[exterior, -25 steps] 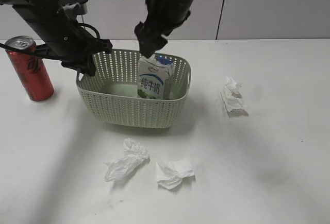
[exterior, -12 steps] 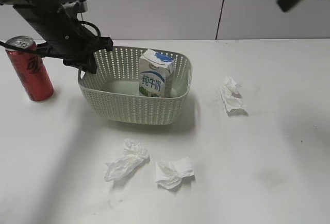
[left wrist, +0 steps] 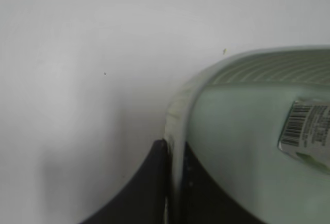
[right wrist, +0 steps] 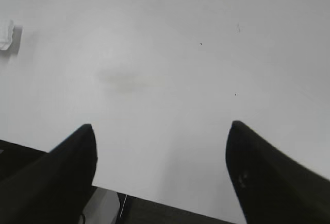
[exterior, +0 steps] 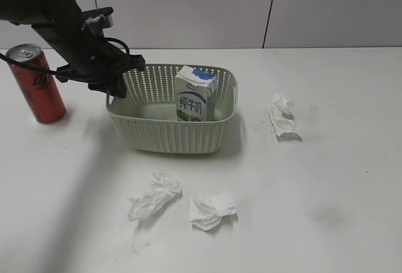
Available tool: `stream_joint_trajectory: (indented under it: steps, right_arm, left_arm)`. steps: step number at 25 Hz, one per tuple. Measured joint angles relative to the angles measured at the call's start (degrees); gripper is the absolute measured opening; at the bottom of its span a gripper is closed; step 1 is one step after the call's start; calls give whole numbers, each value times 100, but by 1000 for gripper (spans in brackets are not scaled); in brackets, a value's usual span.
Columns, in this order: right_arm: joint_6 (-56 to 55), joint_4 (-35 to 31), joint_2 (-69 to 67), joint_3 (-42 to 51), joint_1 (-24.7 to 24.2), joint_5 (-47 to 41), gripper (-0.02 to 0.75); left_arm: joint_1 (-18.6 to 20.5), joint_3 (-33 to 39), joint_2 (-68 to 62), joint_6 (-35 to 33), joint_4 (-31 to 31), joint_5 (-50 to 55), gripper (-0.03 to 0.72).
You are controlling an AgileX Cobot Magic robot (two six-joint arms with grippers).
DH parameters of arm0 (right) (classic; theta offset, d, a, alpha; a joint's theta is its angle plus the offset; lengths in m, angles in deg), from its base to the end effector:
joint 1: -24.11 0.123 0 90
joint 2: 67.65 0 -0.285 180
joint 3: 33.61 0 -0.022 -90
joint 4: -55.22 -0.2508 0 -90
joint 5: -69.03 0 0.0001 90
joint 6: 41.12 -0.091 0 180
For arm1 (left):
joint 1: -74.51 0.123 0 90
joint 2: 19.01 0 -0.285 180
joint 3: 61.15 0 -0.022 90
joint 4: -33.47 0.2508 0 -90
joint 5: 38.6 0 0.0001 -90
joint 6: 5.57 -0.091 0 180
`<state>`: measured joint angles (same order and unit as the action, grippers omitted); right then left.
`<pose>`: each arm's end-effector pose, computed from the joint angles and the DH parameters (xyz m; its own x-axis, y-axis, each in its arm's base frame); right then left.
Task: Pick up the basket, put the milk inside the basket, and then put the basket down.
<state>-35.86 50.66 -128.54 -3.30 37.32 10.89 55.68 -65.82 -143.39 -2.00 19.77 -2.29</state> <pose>0.1533 0.0423 0.3107 -0.8227 -0.2441 -0.5134 -0.3029 0.9525 0.0326 0.4003 -0.1500 0.1712 -0.9265 0.0508 -0.3729 0.1451 0.9625 -0.2294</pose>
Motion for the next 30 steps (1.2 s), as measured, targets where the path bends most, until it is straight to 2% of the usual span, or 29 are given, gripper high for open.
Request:
stream_joint_trajectory:
  steps: [2,4,6,10,12,18,24,30]
  right_arm:
    - [0,-9,300,269,0,102,592]
    - [0,-9,457,405,0,141,592]
    - [0,-16,517,433,0,222,592]
    - [0,-16,525,433,0,345,592]
    - [0,-22,525,439,0,404,592]
    - [-8,-61,525,444,0,551,592]
    - [-14,-113,525,444,0,567,592]
    - [-19,-243,685,469,0,573,592]
  left_arm:
    - [0,0,-4,11,-7,-96,34]
    - [0,0,-6,34,-64,-158,104]
    - [0,0,-6,38,-110,-161,216]
    - [0,0,13,40,-135,13,524]
    - [0,0,126,46,-135,152,615]
    - [0,-5,940,45,-73,534,641]
    - [0,-5,2241,-185,156,1897,629]
    - [0,-5,3787,-316,424,3120,584]
